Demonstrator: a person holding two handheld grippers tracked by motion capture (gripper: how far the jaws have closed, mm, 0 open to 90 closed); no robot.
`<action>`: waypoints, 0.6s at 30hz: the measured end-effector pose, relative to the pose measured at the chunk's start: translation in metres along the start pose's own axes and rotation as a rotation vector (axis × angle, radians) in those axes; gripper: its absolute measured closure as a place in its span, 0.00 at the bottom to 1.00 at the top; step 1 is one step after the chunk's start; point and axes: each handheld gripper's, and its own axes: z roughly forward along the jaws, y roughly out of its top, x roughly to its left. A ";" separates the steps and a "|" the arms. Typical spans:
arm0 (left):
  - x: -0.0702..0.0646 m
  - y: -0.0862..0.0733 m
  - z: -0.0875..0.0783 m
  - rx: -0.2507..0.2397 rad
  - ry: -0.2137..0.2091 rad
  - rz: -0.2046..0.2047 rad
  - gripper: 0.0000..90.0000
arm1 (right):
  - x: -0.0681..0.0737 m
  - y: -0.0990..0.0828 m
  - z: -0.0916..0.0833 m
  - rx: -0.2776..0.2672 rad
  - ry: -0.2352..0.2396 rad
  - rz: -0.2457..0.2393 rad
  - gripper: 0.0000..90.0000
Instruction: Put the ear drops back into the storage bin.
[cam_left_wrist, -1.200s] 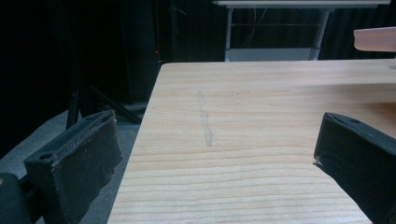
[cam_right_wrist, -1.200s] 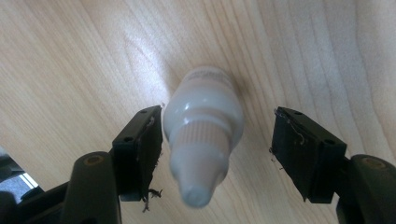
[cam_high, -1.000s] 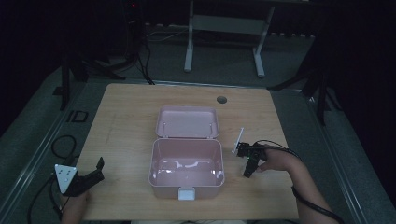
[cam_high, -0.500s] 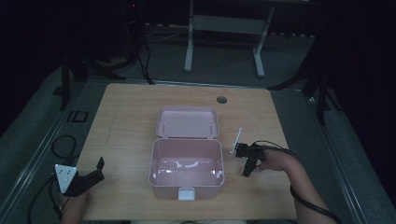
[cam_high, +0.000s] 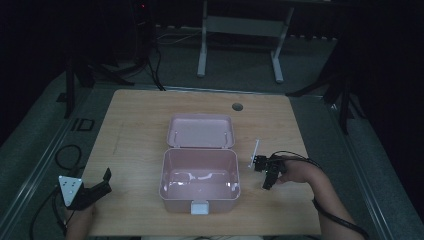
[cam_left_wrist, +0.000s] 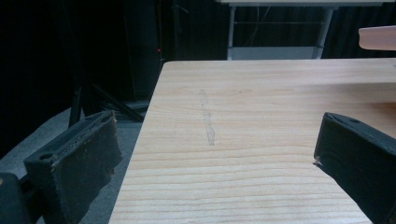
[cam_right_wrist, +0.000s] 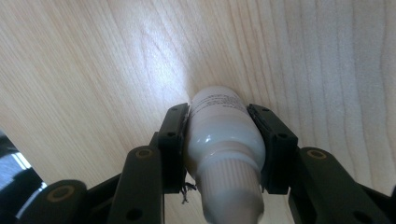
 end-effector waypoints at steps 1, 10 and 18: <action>0.000 0.000 0.000 -0.001 0.000 0.001 0.01 | 0.001 -0.001 0.000 0.001 -0.009 -0.014 0.66; 0.001 0.000 -0.001 -0.002 -0.002 -0.002 0.01 | 0.014 -0.005 0.000 0.020 -0.037 -0.224 0.66; 0.000 0.000 -0.001 -0.001 -0.007 -0.001 0.01 | 0.019 -0.004 -0.005 0.028 -0.065 -0.301 0.66</action>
